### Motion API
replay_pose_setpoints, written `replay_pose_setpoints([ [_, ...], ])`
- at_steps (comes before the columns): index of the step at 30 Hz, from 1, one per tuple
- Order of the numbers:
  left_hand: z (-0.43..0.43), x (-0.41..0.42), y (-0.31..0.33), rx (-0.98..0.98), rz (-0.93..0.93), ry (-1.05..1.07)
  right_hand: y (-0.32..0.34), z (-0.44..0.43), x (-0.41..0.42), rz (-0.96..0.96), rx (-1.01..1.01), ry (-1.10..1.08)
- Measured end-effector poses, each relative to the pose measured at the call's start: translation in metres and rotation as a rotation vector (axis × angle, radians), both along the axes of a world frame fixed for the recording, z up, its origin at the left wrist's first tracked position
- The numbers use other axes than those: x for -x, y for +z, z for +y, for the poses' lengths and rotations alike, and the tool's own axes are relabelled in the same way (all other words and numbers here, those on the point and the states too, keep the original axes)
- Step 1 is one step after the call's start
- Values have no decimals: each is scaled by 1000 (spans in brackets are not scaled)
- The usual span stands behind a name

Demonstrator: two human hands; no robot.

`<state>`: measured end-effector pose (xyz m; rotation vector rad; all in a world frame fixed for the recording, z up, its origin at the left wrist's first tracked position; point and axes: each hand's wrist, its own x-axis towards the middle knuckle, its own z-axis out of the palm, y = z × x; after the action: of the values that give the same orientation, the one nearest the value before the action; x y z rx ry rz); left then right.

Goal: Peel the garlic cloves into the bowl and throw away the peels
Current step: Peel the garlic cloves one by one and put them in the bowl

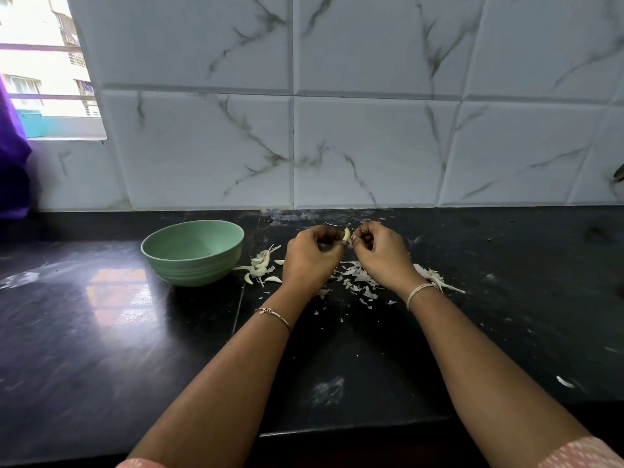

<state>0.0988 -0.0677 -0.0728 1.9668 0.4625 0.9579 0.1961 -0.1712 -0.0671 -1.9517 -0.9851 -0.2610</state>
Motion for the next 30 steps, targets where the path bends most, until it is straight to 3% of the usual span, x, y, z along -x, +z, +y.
replay_pose_setpoints([
  [8, 4, -2, 0, 240, -82, -159, 5, -4, 3, 251, -197, 122],
  [13, 4, -4, -2, 234, -61, -178, 8, -4, 5, 318, -233, 136],
  [22, 5, -5, -3, 149, -50, -147, 3, -1, 4, 80, -157, 47],
  [26, 4, -6, -4, 109, -30, -141, 3, -2, 7, -32, -32, 54],
  [30, 6, -5, -1, 248, -92, -105, 5, -9, 5, -132, 205, 89],
])
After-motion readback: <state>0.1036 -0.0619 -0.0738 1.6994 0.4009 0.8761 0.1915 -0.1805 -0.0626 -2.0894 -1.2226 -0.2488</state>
